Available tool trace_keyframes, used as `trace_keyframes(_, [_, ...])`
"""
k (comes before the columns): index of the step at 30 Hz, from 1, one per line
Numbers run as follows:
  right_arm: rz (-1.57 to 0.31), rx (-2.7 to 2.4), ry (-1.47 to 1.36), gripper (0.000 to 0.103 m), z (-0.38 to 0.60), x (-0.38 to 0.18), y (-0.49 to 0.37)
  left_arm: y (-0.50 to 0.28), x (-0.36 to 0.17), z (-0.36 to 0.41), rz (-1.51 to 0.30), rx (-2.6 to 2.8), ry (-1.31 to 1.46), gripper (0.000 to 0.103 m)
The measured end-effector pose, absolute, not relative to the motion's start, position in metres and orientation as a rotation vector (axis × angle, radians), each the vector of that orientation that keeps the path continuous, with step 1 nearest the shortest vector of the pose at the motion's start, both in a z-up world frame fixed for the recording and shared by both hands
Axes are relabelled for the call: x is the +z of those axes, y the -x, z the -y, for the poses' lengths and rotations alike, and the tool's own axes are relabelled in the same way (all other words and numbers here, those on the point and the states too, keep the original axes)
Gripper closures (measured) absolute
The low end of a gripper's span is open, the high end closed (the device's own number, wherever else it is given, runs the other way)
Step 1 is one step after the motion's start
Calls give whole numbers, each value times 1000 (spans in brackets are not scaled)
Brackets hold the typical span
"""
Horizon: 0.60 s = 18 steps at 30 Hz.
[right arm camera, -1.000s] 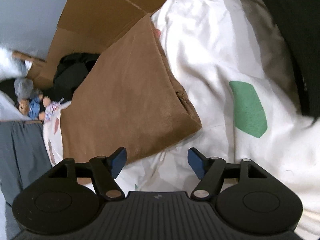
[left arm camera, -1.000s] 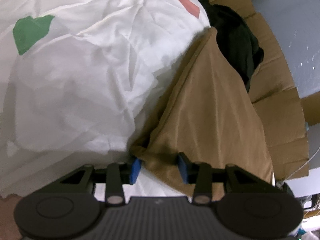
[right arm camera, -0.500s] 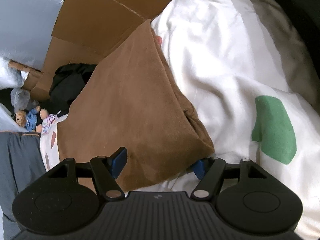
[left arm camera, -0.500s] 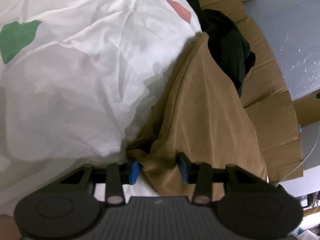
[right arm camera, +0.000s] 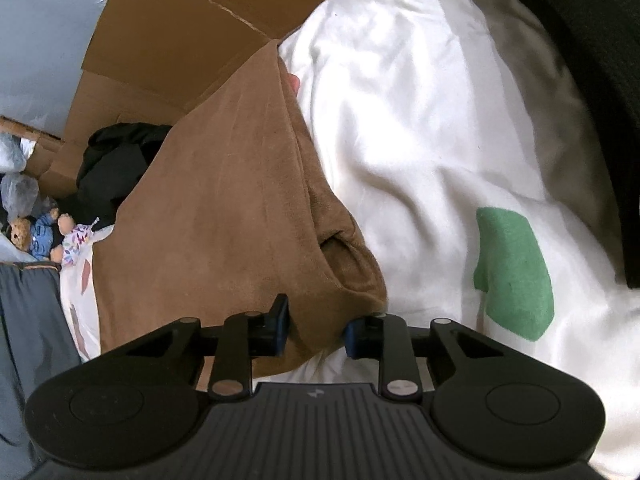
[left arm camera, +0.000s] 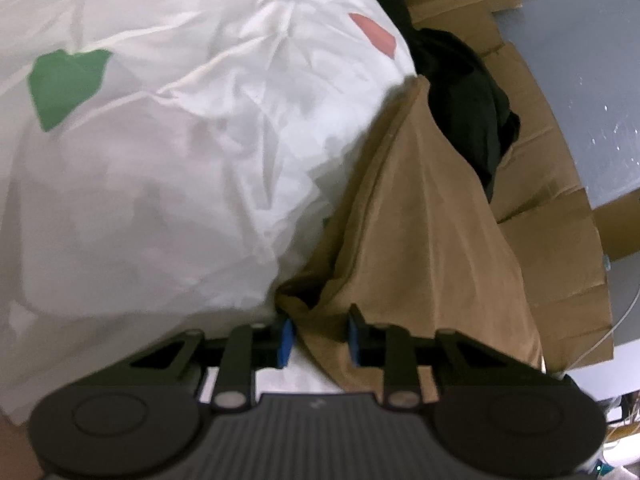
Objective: Fold clothes
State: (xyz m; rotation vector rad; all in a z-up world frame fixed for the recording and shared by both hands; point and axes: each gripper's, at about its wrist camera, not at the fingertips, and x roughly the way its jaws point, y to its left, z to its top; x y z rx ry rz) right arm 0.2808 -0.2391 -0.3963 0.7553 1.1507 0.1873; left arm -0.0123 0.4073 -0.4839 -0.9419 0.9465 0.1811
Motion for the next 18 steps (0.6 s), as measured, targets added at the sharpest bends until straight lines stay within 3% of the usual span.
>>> trace_keyframes(5, [-1159,193,-753,71,239,-397,-278,28,-496,-413,-954,173,925,71])
trace_keyframes(8, [-1162,188,-784,71,243,-400,-276,34,-507,-413,-951,158,937,57])
trace_keyframes(10, [-1164,185,-799,72,245,-403,-277,40,-515,-413,-952,147,909,57])
trace_keyframes(11, [-1164,187,-795,73,245,-403,-278,44,-519,-413,-962,150,889,66])
trace_keyframes(12, [-1166,190,-782,74,244,-403,-278,48,-523,-414,-972,153,869,86])
trace_keyframes(13, [-1170,194,-768,81,242,-402,-279,52,-527,-414,-981,154,852,91])
trace_keyframes(14, [-1175,200,-754,91,241,-400,-279,55,-529,-414,-984,144,847,93])
trace_keyframes(18, [-1176,215,-694,97,233,-388,-277,71,-530,-416,-973,144,823,97])
